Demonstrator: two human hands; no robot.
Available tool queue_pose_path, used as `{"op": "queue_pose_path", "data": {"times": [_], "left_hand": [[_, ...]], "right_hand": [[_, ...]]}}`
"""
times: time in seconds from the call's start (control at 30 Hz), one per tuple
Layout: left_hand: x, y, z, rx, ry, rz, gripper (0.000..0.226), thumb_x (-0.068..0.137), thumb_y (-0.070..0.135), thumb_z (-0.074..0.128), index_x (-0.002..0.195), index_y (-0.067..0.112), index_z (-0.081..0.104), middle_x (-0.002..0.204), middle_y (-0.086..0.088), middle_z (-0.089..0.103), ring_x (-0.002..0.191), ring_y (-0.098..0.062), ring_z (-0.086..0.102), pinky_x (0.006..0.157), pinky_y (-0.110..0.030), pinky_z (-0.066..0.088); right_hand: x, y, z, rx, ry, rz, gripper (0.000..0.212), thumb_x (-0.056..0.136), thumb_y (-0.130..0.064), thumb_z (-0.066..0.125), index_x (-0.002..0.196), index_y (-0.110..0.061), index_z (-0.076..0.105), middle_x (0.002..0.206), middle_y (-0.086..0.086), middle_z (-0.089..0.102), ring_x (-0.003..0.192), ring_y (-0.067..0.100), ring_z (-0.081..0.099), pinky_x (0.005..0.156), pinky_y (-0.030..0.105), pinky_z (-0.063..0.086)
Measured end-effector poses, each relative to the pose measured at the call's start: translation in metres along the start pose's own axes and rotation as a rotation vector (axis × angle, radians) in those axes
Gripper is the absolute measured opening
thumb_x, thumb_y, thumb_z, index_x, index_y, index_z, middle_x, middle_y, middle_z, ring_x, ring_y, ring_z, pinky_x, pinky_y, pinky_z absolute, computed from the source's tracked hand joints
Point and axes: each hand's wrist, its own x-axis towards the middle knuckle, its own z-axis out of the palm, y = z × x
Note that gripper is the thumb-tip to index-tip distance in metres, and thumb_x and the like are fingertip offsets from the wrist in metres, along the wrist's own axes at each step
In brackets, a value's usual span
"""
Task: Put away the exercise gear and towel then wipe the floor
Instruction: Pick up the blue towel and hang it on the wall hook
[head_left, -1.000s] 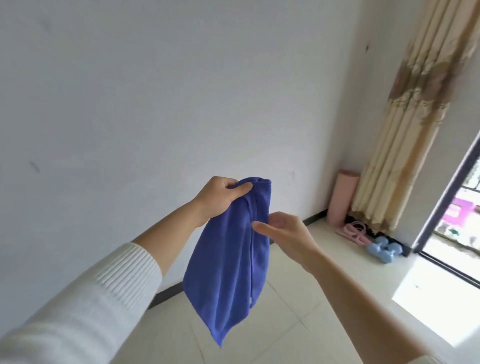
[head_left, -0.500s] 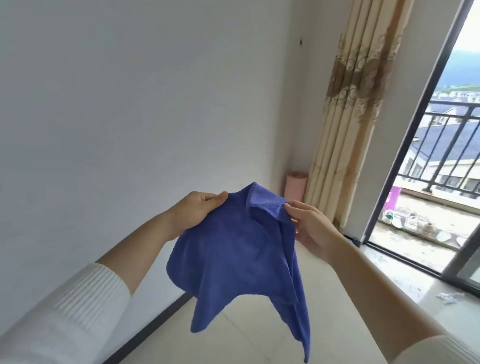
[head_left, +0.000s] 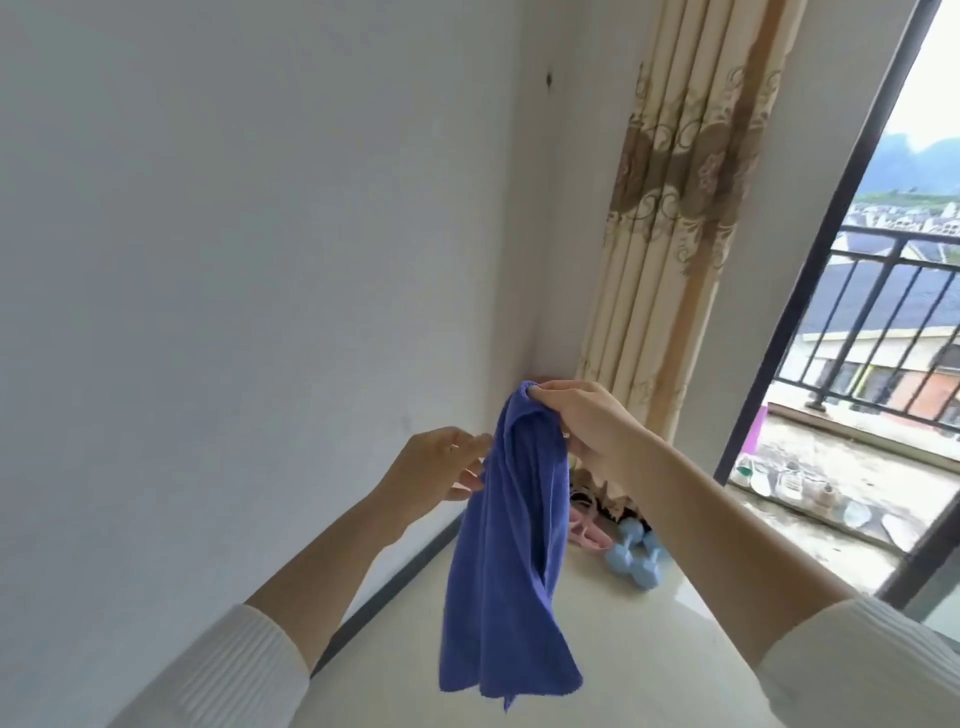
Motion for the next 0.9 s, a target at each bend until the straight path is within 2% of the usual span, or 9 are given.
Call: {"op": "queue_pose_path", "data": {"times": [0.17, 0.33, 0.47, 0.53, 0.6, 0.67, 0.73, 0.8, 0.9], "left_hand": [[0.090, 0.004, 0.046, 0.072, -0.037, 0.054, 0.023, 0.086, 0.041, 0.064, 0.097, 0.021, 0.065, 0.096, 0.006, 0.072, 0.090, -0.009, 0.068, 0.080, -0.026, 0.055], [0.193, 0.024, 0.066, 0.034, 0.091, 0.052, 0.019, 0.088, 0.024, 0.061, 0.091, 0.006, 0.067, 0.093, -0.013, 0.070, 0.089, -0.032, 0.065, 0.080, -0.039, 0.054], [0.285, 0.044, 0.070, -0.087, 0.142, 0.042, 0.018, 0.091, 0.021, 0.059, 0.090, 0.005, 0.067, 0.096, -0.017, 0.070, 0.084, -0.027, 0.066, 0.081, -0.038, 0.055], [0.333, 0.055, 0.072, -0.031, 0.133, 0.078, 0.020, 0.089, 0.027, 0.059, 0.082, 0.010, 0.067, 0.089, -0.015, 0.070, 0.085, -0.031, 0.065, 0.085, -0.045, 0.054], [0.382, 0.067, 0.073, 0.025, 0.126, 0.118, 0.024, 0.089, 0.029, 0.057, 0.075, 0.011, 0.064, 0.075, -0.008, 0.064, 0.074, -0.025, 0.059, 0.074, -0.043, 0.053], [0.435, 0.079, 0.071, 0.076, 0.119, 0.158, 0.025, 0.092, 0.029, 0.056, 0.073, 0.013, 0.060, 0.069, 0.000, 0.057, 0.066, -0.016, 0.051, 0.062, -0.031, 0.043], [0.483, 0.095, 0.066, 0.137, 0.093, 0.212, 0.023, 0.093, 0.030, 0.056, 0.076, 0.013, 0.060, 0.069, 0.002, 0.060, 0.063, -0.013, 0.053, 0.060, -0.025, 0.041], [0.528, 0.112, 0.059, 0.204, 0.071, 0.284, 0.022, 0.093, 0.030, 0.057, 0.081, 0.013, 0.061, 0.075, -0.004, 0.067, 0.068, -0.018, 0.060, 0.064, -0.032, 0.046], [0.590, 0.137, 0.044, 0.296, 0.083, 0.362, 0.020, 0.093, 0.030, 0.057, 0.086, 0.012, 0.063, 0.087, -0.010, 0.071, 0.083, -0.027, 0.066, 0.078, -0.042, 0.051]], "right_hand": [[0.102, 0.002, -0.042, -0.107, -0.006, 0.052, 0.022, 0.088, -0.019, 0.064, 0.092, 0.001, 0.072, 0.089, 0.020, 0.071, 0.083, 0.030, 0.066, 0.082, 0.042, 0.055], [0.188, 0.001, -0.090, -0.068, 0.020, 0.046, 0.018, 0.091, -0.015, 0.058, 0.083, -0.007, 0.072, 0.081, 0.012, 0.069, 0.079, 0.025, 0.065, 0.076, 0.036, 0.054], [0.261, 0.001, -0.127, -0.036, 0.077, 0.075, 0.021, 0.091, -0.009, 0.052, 0.076, -0.002, 0.064, 0.082, 0.015, 0.064, 0.079, 0.028, 0.060, 0.073, 0.037, 0.049], [0.297, -0.001, -0.139, 0.028, 0.040, 0.085, 0.017, 0.089, -0.009, 0.053, 0.078, -0.003, 0.064, 0.082, 0.014, 0.062, 0.076, 0.026, 0.059, 0.069, 0.034, 0.047], [0.334, -0.006, -0.150, 0.086, -0.048, 0.051, 0.010, 0.084, -0.016, 0.062, 0.079, -0.007, 0.064, 0.081, 0.011, 0.064, 0.075, 0.024, 0.061, 0.068, 0.035, 0.049], [0.375, -0.013, -0.164, -0.091, -0.060, -0.013, 0.028, 0.072, -0.028, 0.076, 0.091, -0.013, 0.062, 0.088, 0.007, 0.068, 0.082, 0.024, 0.066, 0.069, 0.037, 0.053], [0.415, -0.022, -0.175, -0.468, 0.031, -0.078, 0.043, 0.067, -0.030, 0.079, 0.102, -0.019, 0.055, 0.095, 0.004, 0.065, 0.084, 0.021, 0.065, 0.064, 0.033, 0.052], [0.456, -0.030, -0.185, -0.722, 0.118, -0.173, 0.033, 0.074, -0.020, 0.068, 0.101, -0.020, 0.050, 0.090, 0.002, 0.063, 0.075, 0.019, 0.061, 0.058, 0.031, 0.048], [0.513, -0.045, -0.203, -0.787, 0.219, -0.318, 0.020, 0.077, -0.015, 0.057, 0.096, -0.020, 0.052, 0.083, 0.000, 0.063, 0.074, 0.022, 0.060, 0.061, 0.033, 0.048]]}}
